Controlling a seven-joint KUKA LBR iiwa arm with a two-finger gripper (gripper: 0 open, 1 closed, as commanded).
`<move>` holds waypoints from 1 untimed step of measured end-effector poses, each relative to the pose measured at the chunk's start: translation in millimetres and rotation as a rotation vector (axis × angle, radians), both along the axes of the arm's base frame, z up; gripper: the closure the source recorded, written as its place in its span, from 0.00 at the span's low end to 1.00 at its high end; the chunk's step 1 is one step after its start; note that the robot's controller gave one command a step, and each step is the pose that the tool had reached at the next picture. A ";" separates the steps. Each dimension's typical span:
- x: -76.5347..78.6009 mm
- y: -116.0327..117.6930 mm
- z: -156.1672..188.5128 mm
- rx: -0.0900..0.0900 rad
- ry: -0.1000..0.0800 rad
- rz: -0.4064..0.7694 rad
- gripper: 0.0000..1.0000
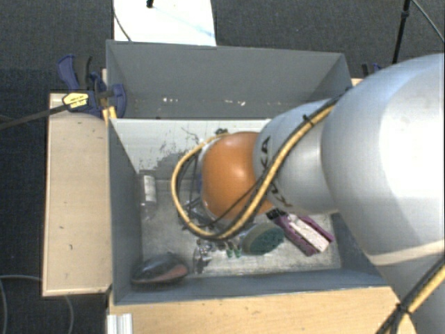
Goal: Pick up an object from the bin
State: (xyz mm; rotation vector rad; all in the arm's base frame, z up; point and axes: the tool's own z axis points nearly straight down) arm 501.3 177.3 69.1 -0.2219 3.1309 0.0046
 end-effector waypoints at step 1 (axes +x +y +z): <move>18.4 -73.7 36.1 -0.004 -0.005 0.145 0.00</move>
Offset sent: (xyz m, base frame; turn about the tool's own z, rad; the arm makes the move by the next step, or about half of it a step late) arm 0.0165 -0.0710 0.0349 -0.1489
